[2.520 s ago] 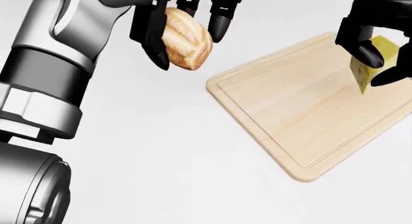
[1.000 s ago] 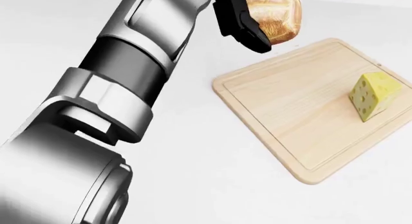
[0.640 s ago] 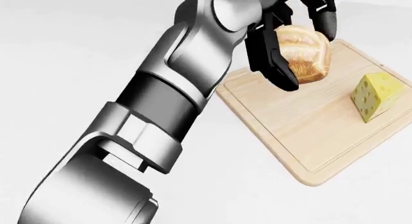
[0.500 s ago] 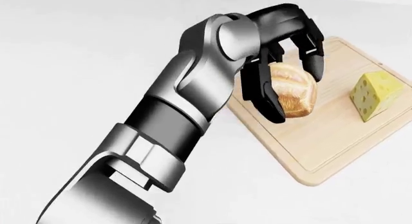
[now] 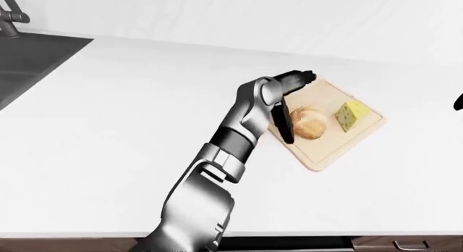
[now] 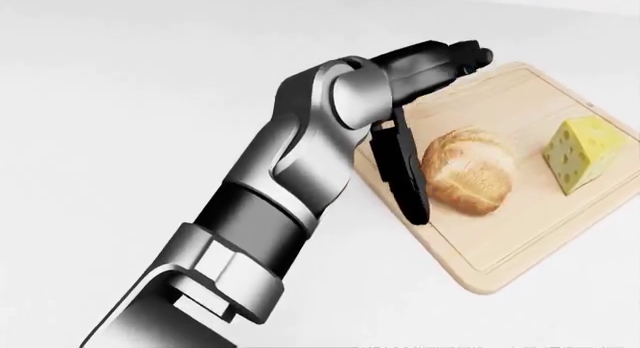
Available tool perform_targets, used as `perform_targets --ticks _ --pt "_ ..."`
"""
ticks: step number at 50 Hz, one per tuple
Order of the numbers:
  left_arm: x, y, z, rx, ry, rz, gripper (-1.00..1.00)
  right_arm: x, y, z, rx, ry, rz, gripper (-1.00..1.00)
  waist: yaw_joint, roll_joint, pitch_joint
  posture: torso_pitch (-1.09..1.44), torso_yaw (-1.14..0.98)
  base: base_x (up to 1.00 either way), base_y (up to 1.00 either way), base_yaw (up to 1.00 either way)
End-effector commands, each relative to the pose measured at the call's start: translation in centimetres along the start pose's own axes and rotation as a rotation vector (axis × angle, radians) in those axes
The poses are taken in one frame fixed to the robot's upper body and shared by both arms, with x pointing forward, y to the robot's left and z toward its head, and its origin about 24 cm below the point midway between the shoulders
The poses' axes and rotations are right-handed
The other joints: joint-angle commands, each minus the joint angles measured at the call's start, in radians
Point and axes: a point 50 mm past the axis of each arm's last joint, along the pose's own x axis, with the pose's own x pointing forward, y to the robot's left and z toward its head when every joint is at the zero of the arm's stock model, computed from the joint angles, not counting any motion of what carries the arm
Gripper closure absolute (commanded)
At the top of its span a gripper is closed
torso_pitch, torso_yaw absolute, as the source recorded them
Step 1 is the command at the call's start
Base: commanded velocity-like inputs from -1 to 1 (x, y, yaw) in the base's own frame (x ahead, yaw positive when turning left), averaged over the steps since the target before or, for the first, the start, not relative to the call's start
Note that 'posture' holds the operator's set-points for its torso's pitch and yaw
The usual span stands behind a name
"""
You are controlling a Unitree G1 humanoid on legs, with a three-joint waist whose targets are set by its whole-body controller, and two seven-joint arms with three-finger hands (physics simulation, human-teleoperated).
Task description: Place the bread and cheese on the cutting board.
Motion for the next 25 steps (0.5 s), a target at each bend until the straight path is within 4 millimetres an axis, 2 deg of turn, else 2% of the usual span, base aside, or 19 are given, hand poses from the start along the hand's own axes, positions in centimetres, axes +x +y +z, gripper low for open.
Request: perform_targets --ticks 1,4,10,15,19,22,25 --pt "-1.0 2.3 2.0 0.034 -0.07 0.073 -1.0 -0.7 -1.3 0.5 -0.027 -0.005 -0.063 -1.0 0.002 -0.008 -0.028 0.0 0.0 0.0 0.0 0.0" --pt "-1.7 3.4 1.9 0.022 -0.074 0.095 -1.0 -0.6 -1.1 0.6 -0.024 -0.008 -0.063 -1.0 0.001 -0.006 -0.027 0.0 0.0 0.0 0.0 0.0" --pt "-2.3 5.0 -0.1 -0.03 -0.051 0.142 -1.0 -0.3 -1.0 0.9 -0.019 -0.018 -0.062 -1.0 0.0 0.0 -0.027 0.0 0.0 0.0 0.0 0.0" --pt "-3.4 7.1 -1.6 -0.088 -0.042 0.205 -1.0 0.1 -0.7 1.2 -0.006 -0.033 -0.068 -1.0 -0.001 0.006 -0.029 0.0 0.0 0.0 0.0 0.0" --pt "-5.3 9.2 -2.4 -0.146 -0.07 0.297 -1.0 0.7 0.3 1.8 0.022 -0.068 -0.077 -1.0 -0.004 0.012 -0.028 0.0 0.0 0.0 0.0 0.0" --pt "-8.3 11.7 -2.3 -0.227 -0.12 0.404 -1.0 1.1 0.6 2.5 0.045 -0.099 -0.088 -1.0 -0.006 0.02 -0.028 0.0 0.0 0.0 0.0 0.0" --pt "-10.9 13.0 -2.0 -0.235 -0.148 0.476 -1.0 1.4 0.9 3.0 0.061 -0.122 -0.095 -1.0 -0.009 0.031 -0.025 0.0 0.0 0.0 0.0 0.0"
